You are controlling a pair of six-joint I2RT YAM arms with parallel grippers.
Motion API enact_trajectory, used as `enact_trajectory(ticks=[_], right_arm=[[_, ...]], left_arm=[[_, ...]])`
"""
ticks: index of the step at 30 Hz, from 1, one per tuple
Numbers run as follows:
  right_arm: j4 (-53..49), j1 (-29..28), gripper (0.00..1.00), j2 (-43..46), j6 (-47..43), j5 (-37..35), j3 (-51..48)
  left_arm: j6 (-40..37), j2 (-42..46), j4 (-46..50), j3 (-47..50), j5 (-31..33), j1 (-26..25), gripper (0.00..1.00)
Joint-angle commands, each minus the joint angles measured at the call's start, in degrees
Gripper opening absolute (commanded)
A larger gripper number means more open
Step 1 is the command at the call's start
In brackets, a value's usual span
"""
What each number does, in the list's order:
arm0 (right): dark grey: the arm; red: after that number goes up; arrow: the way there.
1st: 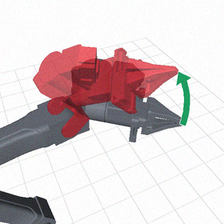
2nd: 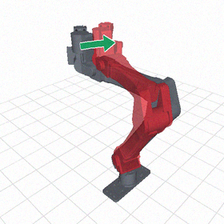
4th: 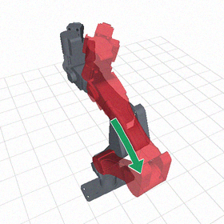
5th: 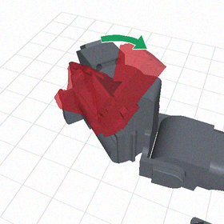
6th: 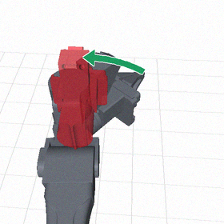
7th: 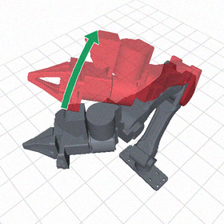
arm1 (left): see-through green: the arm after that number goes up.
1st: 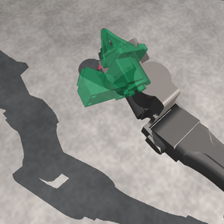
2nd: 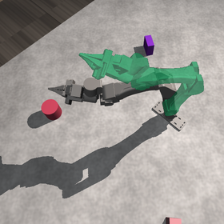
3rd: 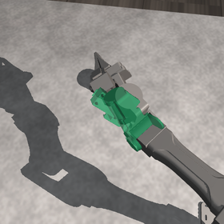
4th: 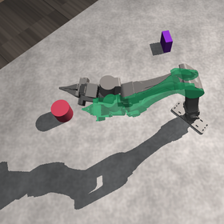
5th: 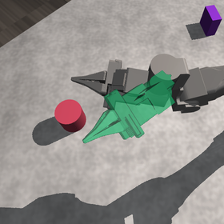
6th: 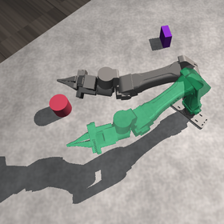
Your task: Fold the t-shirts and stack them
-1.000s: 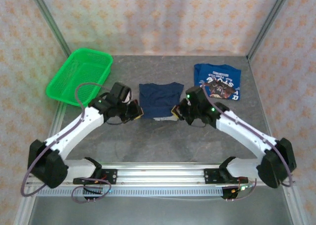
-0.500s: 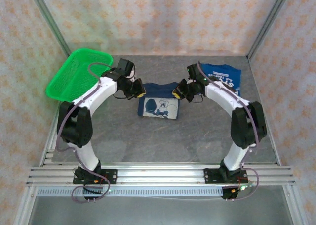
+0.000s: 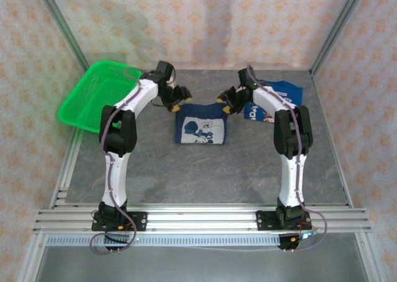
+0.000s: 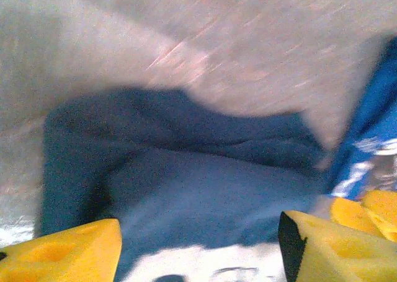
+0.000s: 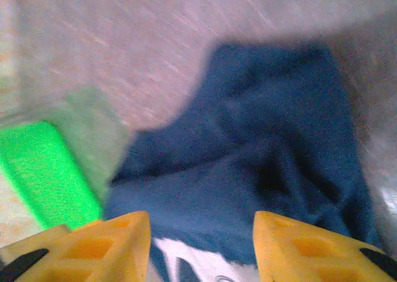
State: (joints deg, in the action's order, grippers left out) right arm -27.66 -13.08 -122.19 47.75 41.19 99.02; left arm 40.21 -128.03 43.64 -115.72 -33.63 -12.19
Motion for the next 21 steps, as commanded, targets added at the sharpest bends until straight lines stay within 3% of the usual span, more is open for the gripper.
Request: enact_trajectory(ticks=[1,6,10,11,13,16,21], right_arm=[[2.43,2.65,0.51,6.29,-0.90,-0.85,6.97],[-6.14,2.66,0.60,16.07,-9.73,-3.20,3.73],[-4.73,1.52,0.71,26.48,-14.71,-3.89,-11.80],[-4.54,1.02,0.72,28.54,-15.97,-4.63,-15.54],[-4.01,-0.07,0.74,31.51,-18.14,-6.31,-21.91],[-3.52,-1.94,0.75,33.17,-20.96,-8.55,-28.31],[-3.70,-4.53,0.77,29.20,-23.27,-11.02,-30.88]], left_arm=[[2.16,4.89,2.13,-12.92,1.86,1.22,0.71],[-2.21,11.74,4.21,-13.37,2.94,1.95,0.73],[-8.05,23.44,-0.83,3.92,2.93,2.00,0.78],[-8.61,26.76,-3.64,10.00,3.54,2.07,0.88],[-9.26,32.22,-8.24,20.24,4.69,2.07,1.00],[-10.95,37.53,-11.54,31.73,5.98,2.00,1.00],[-10.69,40.73,-16.72,44.51,6.72,1.95,1.00]])
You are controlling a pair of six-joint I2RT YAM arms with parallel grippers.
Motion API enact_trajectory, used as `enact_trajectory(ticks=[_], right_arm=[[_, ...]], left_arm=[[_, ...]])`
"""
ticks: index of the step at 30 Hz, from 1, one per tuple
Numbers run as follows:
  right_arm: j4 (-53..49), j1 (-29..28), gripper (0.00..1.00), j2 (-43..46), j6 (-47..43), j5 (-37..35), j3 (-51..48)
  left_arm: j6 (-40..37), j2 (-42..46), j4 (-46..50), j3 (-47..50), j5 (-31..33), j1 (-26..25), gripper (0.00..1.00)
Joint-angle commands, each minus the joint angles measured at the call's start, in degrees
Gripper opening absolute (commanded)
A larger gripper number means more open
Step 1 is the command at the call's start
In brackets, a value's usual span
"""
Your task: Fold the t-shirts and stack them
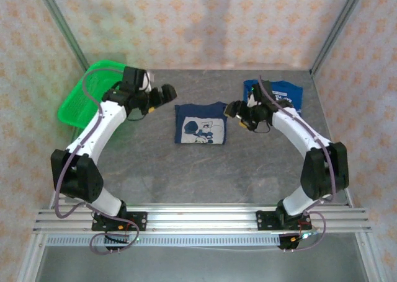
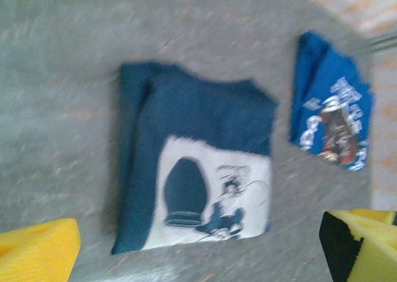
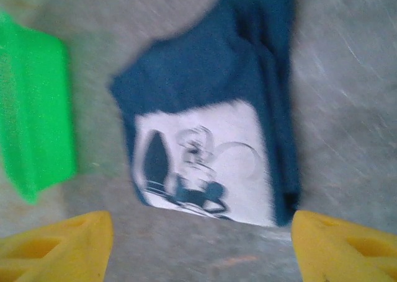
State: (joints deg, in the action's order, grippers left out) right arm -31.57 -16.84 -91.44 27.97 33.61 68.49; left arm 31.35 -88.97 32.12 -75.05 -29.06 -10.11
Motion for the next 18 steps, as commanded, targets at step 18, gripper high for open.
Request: enact_trajectory(ticks=[18], right_arm=[[11.03,-4.52,0.88,6.69,1.93,-4.12,-8.00]], left_arm=[[2.81,-18.02,-11.66,2.50,1.07,-4.60,0.95]])
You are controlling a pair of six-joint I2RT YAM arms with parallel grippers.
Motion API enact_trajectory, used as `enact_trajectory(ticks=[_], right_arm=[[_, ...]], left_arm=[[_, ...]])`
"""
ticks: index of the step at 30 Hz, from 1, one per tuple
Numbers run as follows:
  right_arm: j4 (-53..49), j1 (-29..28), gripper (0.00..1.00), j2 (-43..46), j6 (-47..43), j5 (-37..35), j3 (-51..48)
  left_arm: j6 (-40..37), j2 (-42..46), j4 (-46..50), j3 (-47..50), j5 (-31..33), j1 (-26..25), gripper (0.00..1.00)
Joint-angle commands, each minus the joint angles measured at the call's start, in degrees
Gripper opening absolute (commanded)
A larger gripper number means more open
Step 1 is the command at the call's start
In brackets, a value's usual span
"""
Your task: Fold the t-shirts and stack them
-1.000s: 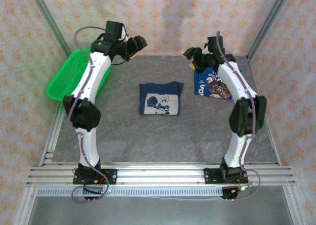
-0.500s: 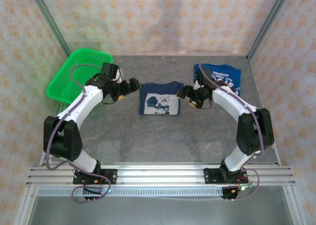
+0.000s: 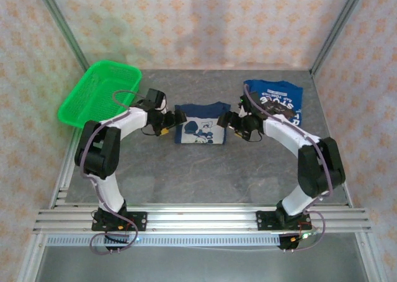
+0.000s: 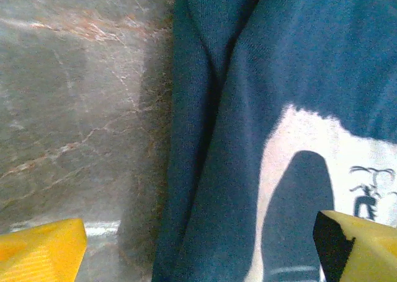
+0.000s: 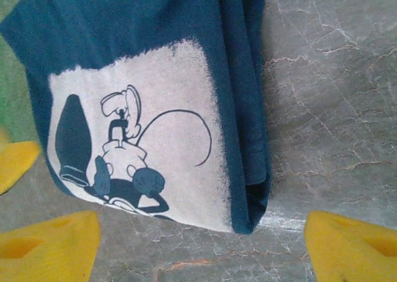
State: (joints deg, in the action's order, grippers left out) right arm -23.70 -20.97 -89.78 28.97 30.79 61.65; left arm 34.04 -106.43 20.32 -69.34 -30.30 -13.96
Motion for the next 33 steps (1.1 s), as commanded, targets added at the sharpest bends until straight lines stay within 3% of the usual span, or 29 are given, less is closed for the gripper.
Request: enact_trajectory(ticks=[1,12,22,26,33], right_arm=[[3.47,-0.53,0.88,6.19,1.15,-1.33,-1.79],[2.00,-0.65,0.89,14.94,1.62,-2.08,-6.07],[1.72,-0.70,0.91,18.33,3.09,-4.98,-8.87],[-1.86,-0.03,0.93,12.97,1.82,-4.76,-6.93],[-0.74,-0.86,0.92,-3.77,0.09,-4.58,0.21]], left_arm=[[0.22,-1.51,0.28,-4.02,2.67,-1.14,0.94],[0.22,-10.13,3.42,-11.55,5.58,-4.21,0.91],[1.88,-14.73,4.91,-15.01,5.91,-6.96,0.81],[2.78,-15.29,5.18,-15.75,6.17,-7.84,0.81],[1.59,-13.46,6.43,-15.69,6.58,-7.65,0.81]])
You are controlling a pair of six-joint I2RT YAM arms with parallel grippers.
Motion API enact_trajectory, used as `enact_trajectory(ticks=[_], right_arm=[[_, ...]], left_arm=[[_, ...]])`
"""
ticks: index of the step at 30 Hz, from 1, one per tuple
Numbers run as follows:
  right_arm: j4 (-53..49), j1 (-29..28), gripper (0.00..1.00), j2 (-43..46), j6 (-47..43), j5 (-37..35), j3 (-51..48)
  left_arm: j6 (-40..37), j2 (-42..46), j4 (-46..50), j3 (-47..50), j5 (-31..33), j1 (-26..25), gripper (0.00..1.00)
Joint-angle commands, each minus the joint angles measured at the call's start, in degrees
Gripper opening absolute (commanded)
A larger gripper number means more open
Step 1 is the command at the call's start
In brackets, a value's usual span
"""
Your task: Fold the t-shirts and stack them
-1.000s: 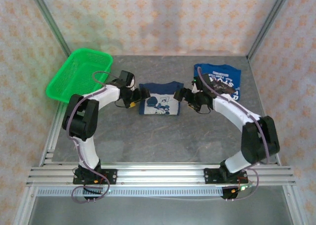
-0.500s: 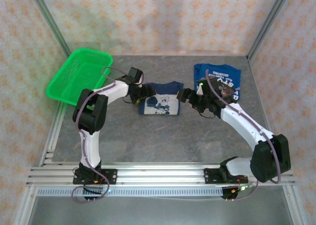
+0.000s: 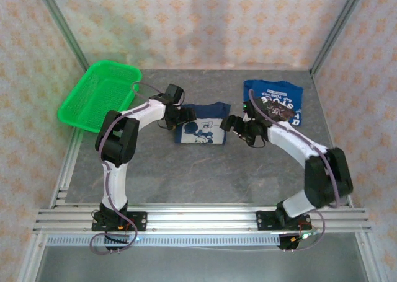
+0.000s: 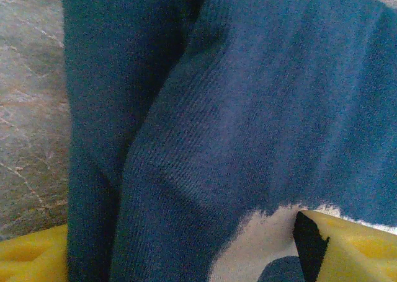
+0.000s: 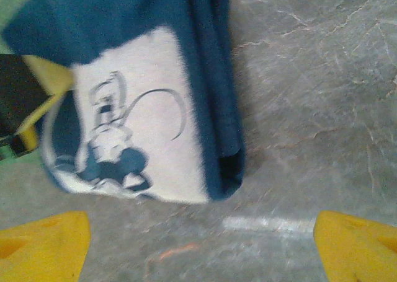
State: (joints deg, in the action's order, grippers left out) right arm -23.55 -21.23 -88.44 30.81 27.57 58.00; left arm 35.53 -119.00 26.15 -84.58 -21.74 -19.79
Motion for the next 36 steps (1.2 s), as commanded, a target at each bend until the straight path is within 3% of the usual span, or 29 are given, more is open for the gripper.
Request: enact_trajectory(ticks=[1,10,17,21,25,29,32,36], right_arm=[[-0.56,-1.00,0.92,-7.22,-1.88,-1.53,5.24],[-0.12,-1.71,0.92,-22.16,-1.18,-3.91,18.02],[-10.36,-3.51,0.86,-33.18,-4.16,-6.87,31.28],[-12.40,-5.06,0.79,-36.48,-3.16,-8.99,33.82],[-15.41,-6.42,0.59,-40.65,-3.37,-10.13,38.62],[-17.46,-6.72,0.26,-41.70,-3.47,-13.64,42.11],[-17.95,-6.71,0.11,-40.24,-3.88,-15.69,43.45],[-20.79,-6.72,0.03,-36.79,-6.53,-19.87,44.81]], left_arm=[[0.36,-0.81,0.33,-0.20,-2.07,-1.83,0.81],[1.03,1.40,-0.75,2.31,-3.05,-1.79,0.81],[1.12,1.67,-1.22,3.10,-3.46,-1.83,0.81],[2.23,1.14,-2.64,3.35,-4.64,-1.89,0.79],[2.20,2.14,-4.04,3.93,-5.42,-1.92,0.80],[1.40,4.13,-4.04,3.74,-6.32,-1.83,0.81],[1.62,4.72,-4.59,3.04,-8.08,-1.77,0.82],[1.47,5.30,-5.06,1.99,-9.31,-1.83,0.83]])
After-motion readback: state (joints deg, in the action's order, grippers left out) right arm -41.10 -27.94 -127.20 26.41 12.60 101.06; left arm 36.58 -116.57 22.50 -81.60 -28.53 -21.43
